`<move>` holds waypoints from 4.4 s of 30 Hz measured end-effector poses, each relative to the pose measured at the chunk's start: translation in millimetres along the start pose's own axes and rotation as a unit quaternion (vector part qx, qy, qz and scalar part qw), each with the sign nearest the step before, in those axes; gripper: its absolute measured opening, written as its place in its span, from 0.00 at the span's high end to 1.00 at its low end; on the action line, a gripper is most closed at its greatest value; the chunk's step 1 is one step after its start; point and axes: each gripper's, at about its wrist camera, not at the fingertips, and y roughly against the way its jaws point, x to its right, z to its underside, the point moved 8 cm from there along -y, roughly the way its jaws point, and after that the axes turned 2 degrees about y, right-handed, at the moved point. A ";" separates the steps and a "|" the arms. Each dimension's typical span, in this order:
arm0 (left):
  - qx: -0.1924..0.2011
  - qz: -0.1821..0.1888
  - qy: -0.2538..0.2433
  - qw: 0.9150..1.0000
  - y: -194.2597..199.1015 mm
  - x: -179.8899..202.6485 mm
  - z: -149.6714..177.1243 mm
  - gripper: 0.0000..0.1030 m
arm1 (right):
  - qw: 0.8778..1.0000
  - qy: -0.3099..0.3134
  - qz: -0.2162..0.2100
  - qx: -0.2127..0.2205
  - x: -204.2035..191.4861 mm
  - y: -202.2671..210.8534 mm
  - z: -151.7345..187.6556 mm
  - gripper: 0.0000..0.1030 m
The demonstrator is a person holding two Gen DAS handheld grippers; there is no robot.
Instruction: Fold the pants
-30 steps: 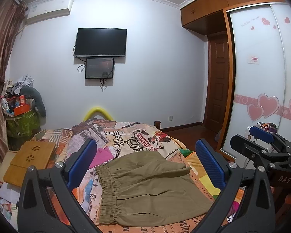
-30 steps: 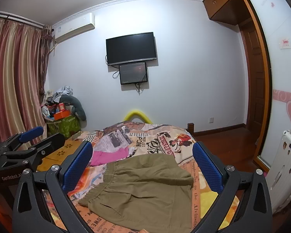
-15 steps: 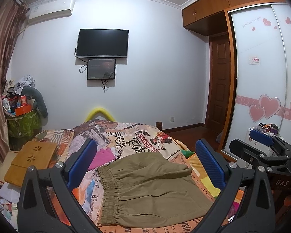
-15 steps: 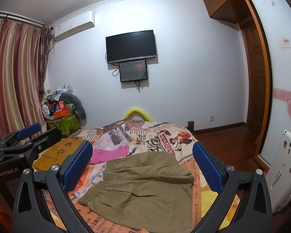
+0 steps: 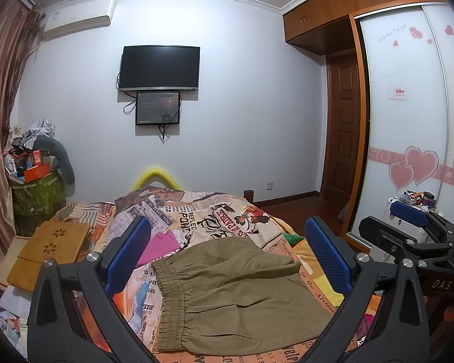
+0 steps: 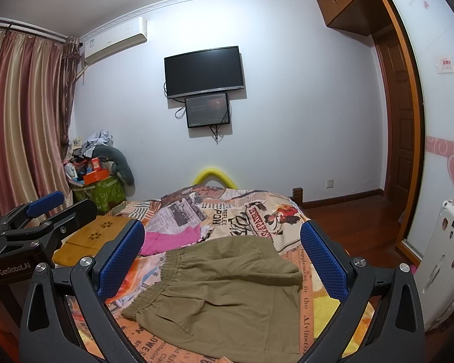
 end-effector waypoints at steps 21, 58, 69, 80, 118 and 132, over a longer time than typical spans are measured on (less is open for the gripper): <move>0.000 0.000 -0.001 1.000 -0.3 -1.4 -1.1 0.00 | 1.000 0.001 0.001 -0.001 1.5 -1.6 -0.3 0.01; -0.205 -0.090 0.002 0.975 -170.4 -101.0 118.4 0.00 | 0.973 -0.024 0.079 -0.213 117.1 -127.8 130.1 0.01; -0.343 -0.084 0.045 0.935 -241.1 -155.6 194.8 0.01 | 0.955 -0.031 0.053 -0.290 146.5 -172.9 169.0 0.26; -0.436 -0.032 0.074 0.896 -274.9 -154.6 254.1 0.15 | 0.939 -0.048 0.023 -0.339 153.9 -210.2 206.1 0.42; -0.407 -0.046 0.056 0.910 -278.0 -170.5 219.2 0.40 | 0.928 -0.043 -0.019 -0.371 155.4 -209.1 199.0 0.78; -0.442 -0.046 0.076 0.892 -331.0 -174.5 243.0 0.33 | 0.923 -0.077 -0.044 -0.374 165.0 -277.6 196.4 0.61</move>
